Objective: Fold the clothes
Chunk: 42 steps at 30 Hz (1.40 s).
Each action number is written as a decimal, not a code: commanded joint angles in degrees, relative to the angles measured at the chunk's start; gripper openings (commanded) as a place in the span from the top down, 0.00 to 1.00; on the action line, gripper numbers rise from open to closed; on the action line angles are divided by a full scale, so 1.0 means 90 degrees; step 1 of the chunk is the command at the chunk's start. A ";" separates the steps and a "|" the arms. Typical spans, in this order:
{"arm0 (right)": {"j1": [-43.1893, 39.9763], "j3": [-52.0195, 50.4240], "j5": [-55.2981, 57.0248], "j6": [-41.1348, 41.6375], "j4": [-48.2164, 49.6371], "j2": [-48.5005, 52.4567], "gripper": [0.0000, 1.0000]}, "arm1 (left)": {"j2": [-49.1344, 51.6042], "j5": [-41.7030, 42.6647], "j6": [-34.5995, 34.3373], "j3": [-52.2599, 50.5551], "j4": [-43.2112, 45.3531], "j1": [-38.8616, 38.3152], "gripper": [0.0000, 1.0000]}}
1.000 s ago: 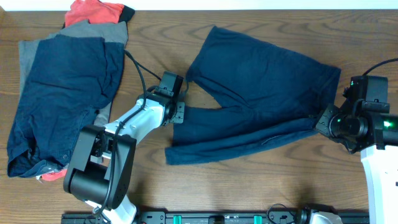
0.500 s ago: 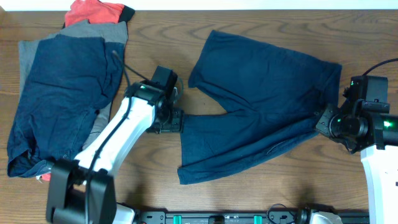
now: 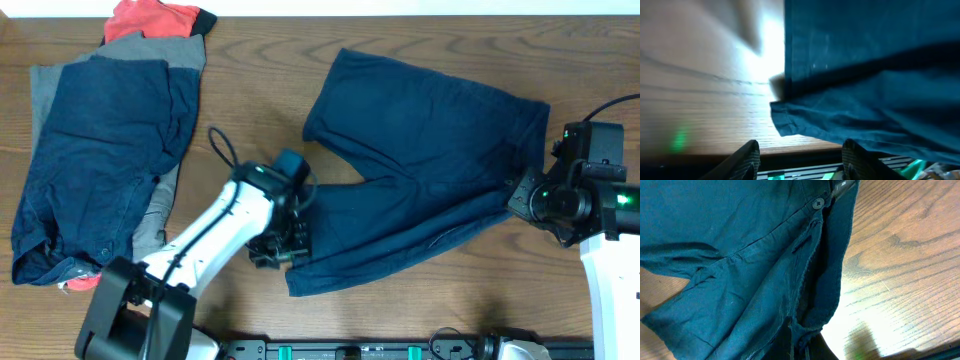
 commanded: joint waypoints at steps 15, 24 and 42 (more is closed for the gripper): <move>-0.0029 0.0075 -0.0005 -0.0058 -0.0019 -0.0002 0.99 | -0.0005 -0.0151 -0.0466 -0.1331 0.1817 -0.0593 0.43; -0.0029 0.0075 -0.0005 -0.0058 -0.0022 -0.0002 0.99 | -0.0005 -0.0041 -0.0452 -0.1331 0.1744 -0.1180 0.43; -0.0032 0.0075 -0.0005 -0.0058 -0.0024 -0.0002 0.99 | -0.0792 -0.0452 -0.0233 -0.0321 0.1209 -0.1236 0.94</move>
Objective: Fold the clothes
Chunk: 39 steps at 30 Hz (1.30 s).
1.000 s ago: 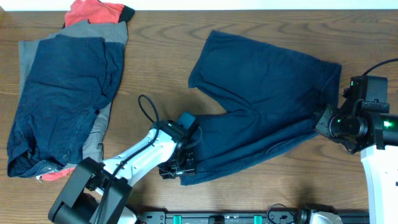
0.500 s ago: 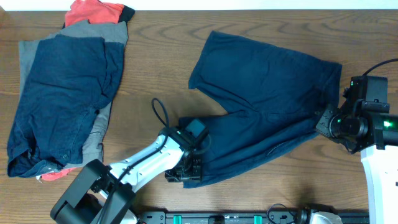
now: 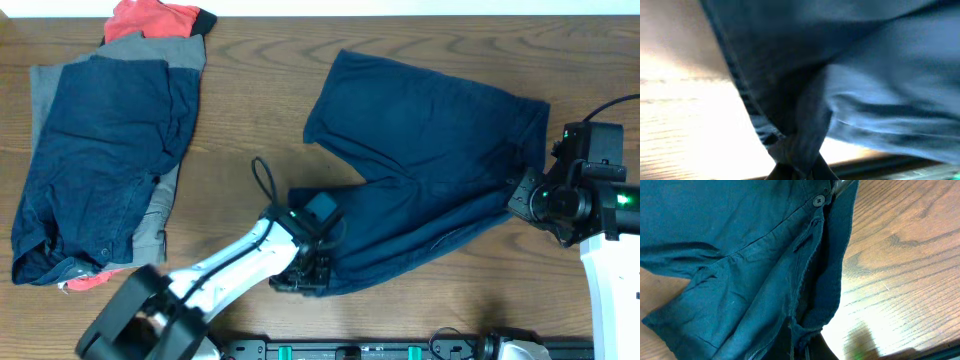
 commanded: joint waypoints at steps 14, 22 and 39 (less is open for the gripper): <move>-0.0032 0.0148 -0.0316 -0.0049 -0.0410 -0.0784 0.99 | -0.2132 -0.1843 0.0580 0.2735 -0.1333 0.1333 0.94; -0.0036 0.0163 0.0211 0.0505 -0.1489 -0.1824 0.99 | -0.2827 -0.2203 0.0631 0.3167 -0.1280 0.1358 0.94; -0.0282 0.0155 0.2023 0.1528 -0.0780 -0.0940 0.99 | -0.0675 -0.2919 0.1112 0.3167 0.2285 0.1358 0.94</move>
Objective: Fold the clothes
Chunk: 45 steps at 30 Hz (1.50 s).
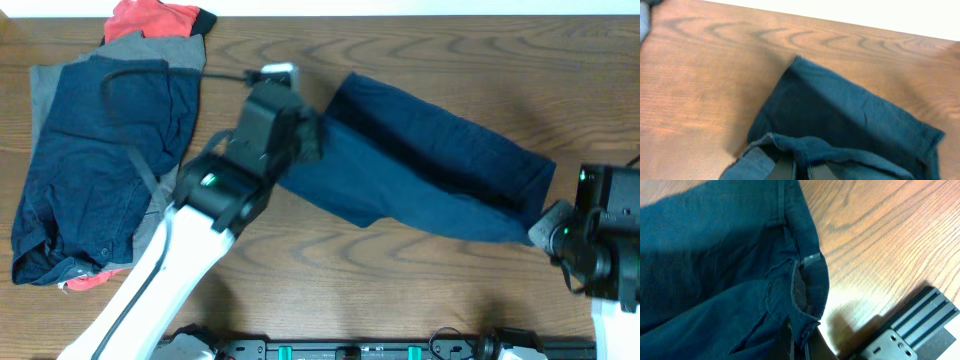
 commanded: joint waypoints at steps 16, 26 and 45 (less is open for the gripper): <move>-0.0835 0.0114 0.0607 -0.0238 0.2331 0.2514 0.99 | 0.2147 -0.0296 0.0525 0.0104 0.3881 0.0041 0.94; -0.0848 0.0114 0.0610 -0.0665 0.3786 0.3619 0.99 | 0.3242 -0.0316 0.0823 0.0104 0.5299 0.0053 0.94; -0.0852 0.0114 0.0209 -0.0678 0.6181 0.6207 0.10 | 0.4714 -0.0316 0.0869 0.0104 0.6856 0.0134 0.02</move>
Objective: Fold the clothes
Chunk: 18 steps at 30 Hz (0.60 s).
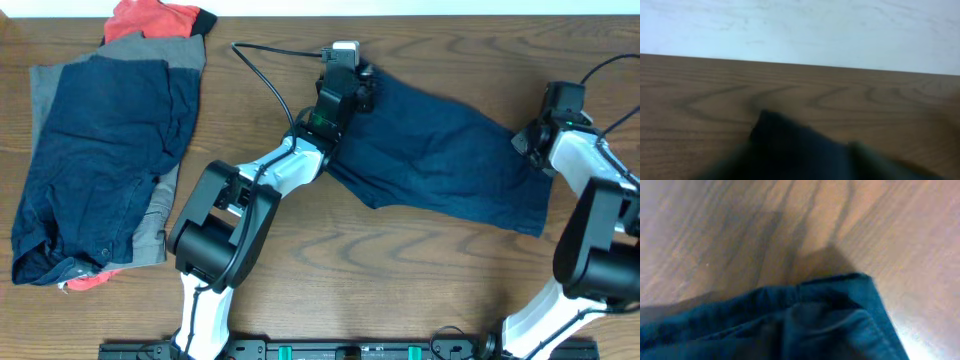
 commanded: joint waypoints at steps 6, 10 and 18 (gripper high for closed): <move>-0.0131 0.0097 0.0114 -0.0639 0.0007 -0.0007 0.01 | -0.0141 -0.0080 0.0090 0.0107 -0.0301 0.0325 0.02; -0.0136 0.0175 0.0068 -0.0962 -0.0452 -0.0673 0.01 | -0.0673 -0.0075 0.0413 0.0107 -0.1554 0.0529 0.02; -0.0136 0.0180 -0.0777 -0.1226 -0.1639 -0.2431 0.01 | -0.1314 0.0833 0.1292 0.0107 -0.4393 0.1054 0.02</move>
